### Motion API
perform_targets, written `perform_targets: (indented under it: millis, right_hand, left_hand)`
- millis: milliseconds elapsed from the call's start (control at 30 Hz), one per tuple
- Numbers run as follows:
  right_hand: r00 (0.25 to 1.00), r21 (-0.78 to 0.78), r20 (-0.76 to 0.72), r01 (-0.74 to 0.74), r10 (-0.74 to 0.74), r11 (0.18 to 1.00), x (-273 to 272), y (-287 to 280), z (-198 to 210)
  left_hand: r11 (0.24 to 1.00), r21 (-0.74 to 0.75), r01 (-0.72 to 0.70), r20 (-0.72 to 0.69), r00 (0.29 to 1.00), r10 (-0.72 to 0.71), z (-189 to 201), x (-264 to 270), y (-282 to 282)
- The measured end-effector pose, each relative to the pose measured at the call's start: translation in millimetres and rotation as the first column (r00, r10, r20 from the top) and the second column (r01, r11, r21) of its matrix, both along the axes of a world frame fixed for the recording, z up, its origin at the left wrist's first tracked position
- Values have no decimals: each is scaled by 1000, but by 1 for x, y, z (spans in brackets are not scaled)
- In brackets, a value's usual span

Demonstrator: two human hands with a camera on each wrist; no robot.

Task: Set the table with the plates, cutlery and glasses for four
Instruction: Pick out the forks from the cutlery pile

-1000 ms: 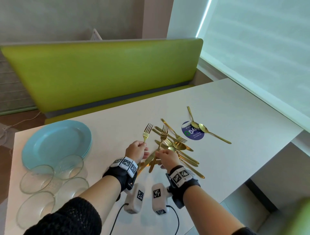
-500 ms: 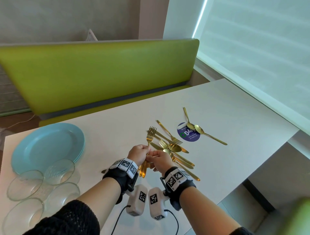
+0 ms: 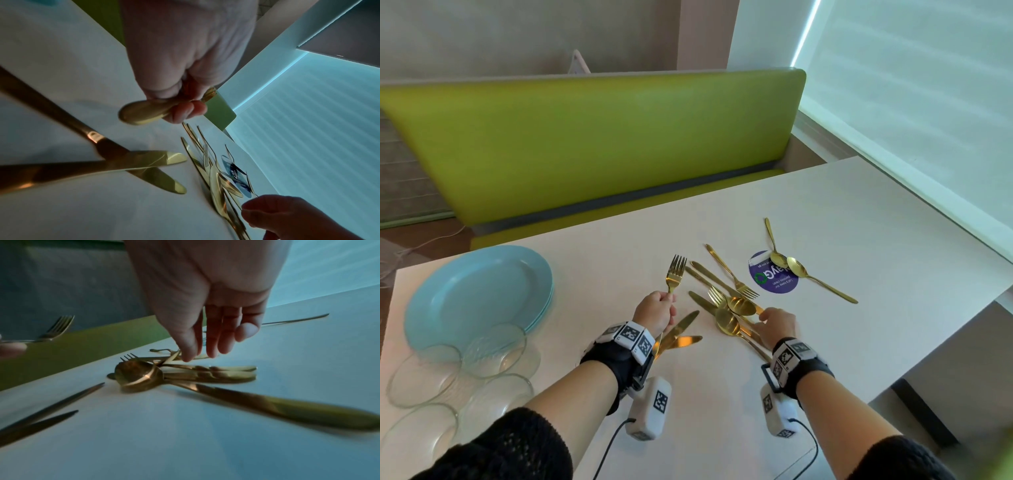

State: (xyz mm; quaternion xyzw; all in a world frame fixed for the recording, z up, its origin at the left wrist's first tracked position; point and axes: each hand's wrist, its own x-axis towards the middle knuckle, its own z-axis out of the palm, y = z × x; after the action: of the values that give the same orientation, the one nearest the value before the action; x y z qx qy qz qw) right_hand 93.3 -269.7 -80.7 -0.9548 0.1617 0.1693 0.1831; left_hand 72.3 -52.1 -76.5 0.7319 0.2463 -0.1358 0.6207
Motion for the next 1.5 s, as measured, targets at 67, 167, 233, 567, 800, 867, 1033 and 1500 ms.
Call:
perform_targets:
  millis: [67, 167, 233, 567, 800, 867, 1033, 1500]
  right_hand:
    - [999, -26, 4, -32, 32, 999, 1, 0, -5]
    - [996, -87, 13, -89, 91, 992, 3, 4, -9]
    - [993, -93, 24, -113, 115, 989, 5, 5, -9]
    - [985, -11, 64, -162, 162, 987, 18, 0, -2]
    - [999, 568, 9, -31, 32, 823, 33, 31, 24]
    - [991, 667, -127, 64, 29, 742, 32, 43, 22]
    - [961, 717, -273, 180, 34, 673, 26, 66, 4]
    - [961, 703, -226, 49, 157, 709, 40, 89, 2]
  left_hand:
    - [1000, 3, 2, -4, 1000, -2, -3, 1, 0]
    - [1000, 15, -2, -7, 1000, 2, -4, 3, -1]
    - [1000, 17, -9, -12, 1000, 9, -3, 5, -1]
    - [986, -110, -127, -39, 992, 123, -6, 21, -4]
    - [939, -300, -167, -67, 986, 154, -6, 29, -16]
    - [925, -340, -167, -69, 986, 153, -6, 30, -20]
    - [908, -390, -155, -63, 988, 141, -5, 30, -19]
    - [968, -241, -70, -29, 997, 65, -6, 35, 0]
